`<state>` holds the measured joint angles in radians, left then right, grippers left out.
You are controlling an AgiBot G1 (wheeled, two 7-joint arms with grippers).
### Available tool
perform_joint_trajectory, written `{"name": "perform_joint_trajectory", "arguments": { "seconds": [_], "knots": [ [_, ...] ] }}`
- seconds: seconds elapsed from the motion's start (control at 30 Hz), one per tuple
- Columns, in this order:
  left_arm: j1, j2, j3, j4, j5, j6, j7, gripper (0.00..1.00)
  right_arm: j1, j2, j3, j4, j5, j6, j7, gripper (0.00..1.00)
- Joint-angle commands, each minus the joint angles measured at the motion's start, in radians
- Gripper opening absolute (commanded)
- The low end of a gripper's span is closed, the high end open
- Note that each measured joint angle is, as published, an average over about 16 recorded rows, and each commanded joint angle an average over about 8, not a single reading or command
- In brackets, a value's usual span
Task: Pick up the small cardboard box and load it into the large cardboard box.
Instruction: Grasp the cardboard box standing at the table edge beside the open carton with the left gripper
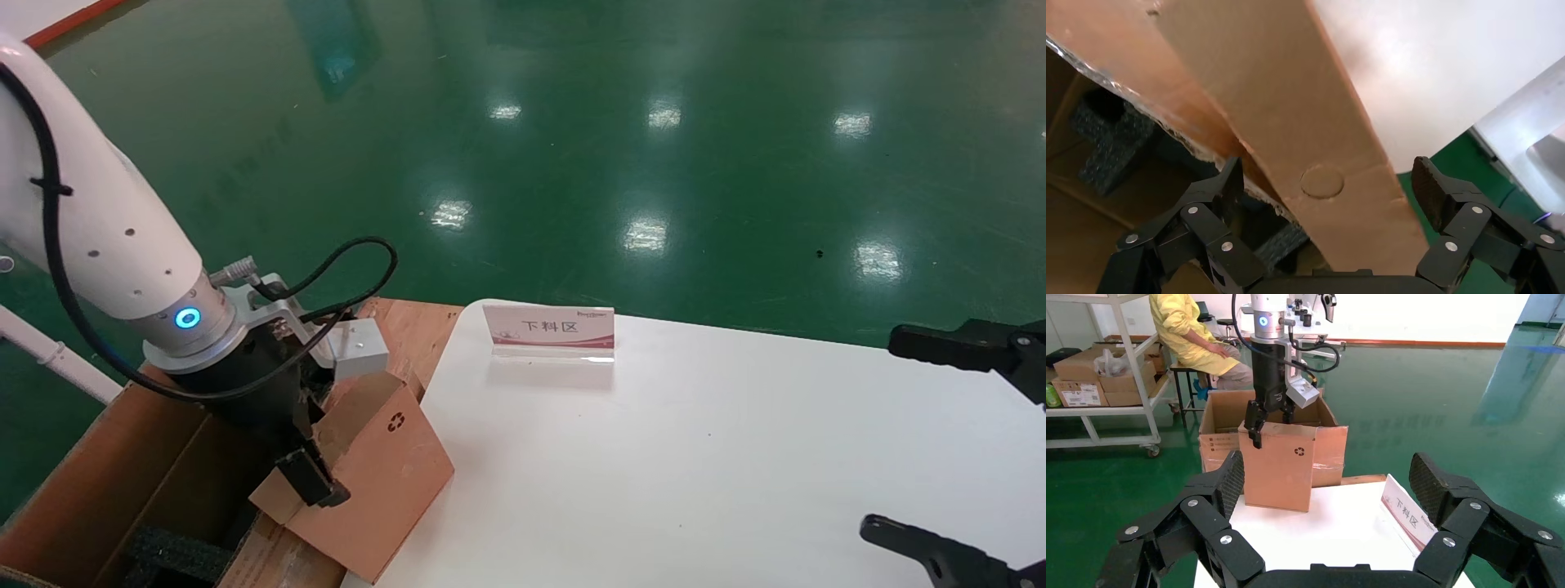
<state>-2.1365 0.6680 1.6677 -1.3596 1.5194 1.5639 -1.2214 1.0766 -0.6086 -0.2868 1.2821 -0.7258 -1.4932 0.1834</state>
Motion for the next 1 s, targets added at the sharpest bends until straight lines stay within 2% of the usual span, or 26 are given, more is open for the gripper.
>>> {"name": "perform_joint_trajectory", "arguments": {
  "seconds": [0.03,0.17,0.2,0.27,0.3,0.43,0.47,0.53,0.57,1.0],
  "knots": [
    [-0.011,0.009,0.029,0.000,-0.001,-0.002,-0.005,1.00,0.000,0.000,0.000,0.000,0.000,0.000,0.000,1.00],
    [-0.020,0.013,0.049,-0.001,-0.006,-0.006,-0.009,1.00,0.000,0.000,0.000,0.000,0.000,0.000,0.000,1.00],
    [-0.022,0.014,0.053,-0.001,-0.007,-0.007,-0.010,1.00,0.000,0.000,0.000,0.000,0.000,0.000,0.000,0.92],
    [-0.021,0.014,0.051,-0.001,-0.007,-0.007,-0.010,1.00,0.000,0.000,0.000,0.000,0.000,0.000,0.000,0.67],
    [-0.021,0.014,0.050,-0.001,-0.006,-0.007,-0.010,0.93,0.000,0.000,0.000,0.000,0.000,0.000,0.000,0.54],
    [-0.017,0.013,0.043,-0.001,-0.005,-0.006,-0.008,0.43,0.000,0.000,0.000,0.000,0.000,0.000,0.000,0.04],
    [-0.017,0.012,0.041,0.000,-0.005,-0.006,-0.008,0.30,0.000,0.000,0.000,0.000,0.000,0.000,0.000,0.00],
    [-0.015,0.012,0.039,0.000,-0.004,-0.006,-0.007,0.05,0.000,0.000,0.000,0.000,0.000,0.000,0.000,0.00],
    [-0.015,0.012,0.037,0.000,-0.004,-0.005,-0.007,0.00,0.000,0.000,0.000,0.000,0.000,0.000,0.000,0.00],
    [-0.010,0.010,0.028,0.000,-0.001,-0.004,-0.006,0.00,0.000,0.000,0.000,0.000,0.000,0.000,0.000,0.00]
  ]
}}
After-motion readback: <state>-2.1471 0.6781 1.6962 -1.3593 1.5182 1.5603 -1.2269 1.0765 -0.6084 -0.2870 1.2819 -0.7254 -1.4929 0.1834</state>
